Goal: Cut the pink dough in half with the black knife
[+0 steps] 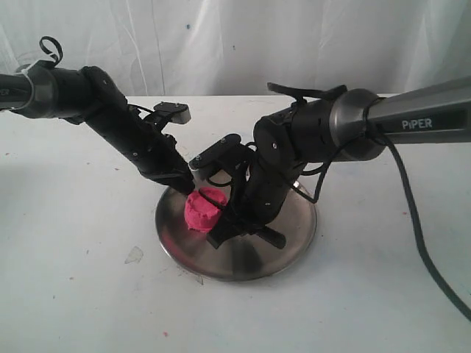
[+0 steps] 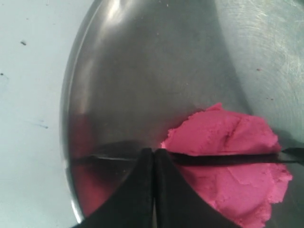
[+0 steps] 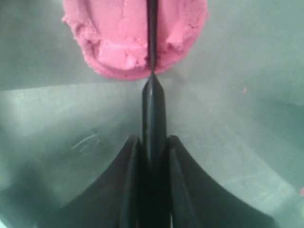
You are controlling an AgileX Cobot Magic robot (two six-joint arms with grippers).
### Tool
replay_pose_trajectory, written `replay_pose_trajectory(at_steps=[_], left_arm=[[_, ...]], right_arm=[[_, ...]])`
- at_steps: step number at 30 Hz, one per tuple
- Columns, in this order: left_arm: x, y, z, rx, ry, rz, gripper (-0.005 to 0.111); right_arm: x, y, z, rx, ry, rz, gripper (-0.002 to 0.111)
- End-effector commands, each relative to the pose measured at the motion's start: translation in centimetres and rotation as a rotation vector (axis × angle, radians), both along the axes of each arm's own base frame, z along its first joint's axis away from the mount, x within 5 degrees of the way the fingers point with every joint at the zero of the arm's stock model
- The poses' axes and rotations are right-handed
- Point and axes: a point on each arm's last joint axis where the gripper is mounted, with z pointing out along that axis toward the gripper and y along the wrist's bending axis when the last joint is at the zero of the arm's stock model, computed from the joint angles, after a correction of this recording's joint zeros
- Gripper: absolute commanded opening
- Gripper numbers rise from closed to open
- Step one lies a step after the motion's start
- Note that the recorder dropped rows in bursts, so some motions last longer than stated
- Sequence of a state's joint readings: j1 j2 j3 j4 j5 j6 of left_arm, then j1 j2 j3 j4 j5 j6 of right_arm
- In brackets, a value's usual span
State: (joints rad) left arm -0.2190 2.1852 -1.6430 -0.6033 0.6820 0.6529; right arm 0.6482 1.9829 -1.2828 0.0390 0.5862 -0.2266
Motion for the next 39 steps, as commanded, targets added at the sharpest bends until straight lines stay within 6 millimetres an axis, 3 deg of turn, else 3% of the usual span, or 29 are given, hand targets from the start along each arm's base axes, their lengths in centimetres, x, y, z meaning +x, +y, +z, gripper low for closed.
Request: replay_pose_trajectory(at_steps=[1,5,13,27,39], left_arm=[[-0.2,-0.3,-1.6,-0.006,0.051,-0.008,0.000],[-0.2,-0.3,-1.8,-0.005,0.058,-0.010,0.000],[-0.3,-0.1,0.1,0.001,0.011,-0.018,0.000],[-0.5,0.0,2.3,0.004,-0.038,-0.020,0.000],[-0.5,0.0,2.3,0.004,-0.035,-0.021,0.000]], right_arm=[[0.1,0.0,1.1,0.026,-0.036,0.003,0.000],[0.1,0.1,0.3,0.014,-0.019,0.003,0.000],[0.3,0.2,-1.9,-0.020,0.025,0.003,0.000],[0.1,-0.1,-2.0,-0.050,0.041,0.017,0.000],[0.4,-0.3,-1.1,-0.128,0.054,0.046,0.000]])
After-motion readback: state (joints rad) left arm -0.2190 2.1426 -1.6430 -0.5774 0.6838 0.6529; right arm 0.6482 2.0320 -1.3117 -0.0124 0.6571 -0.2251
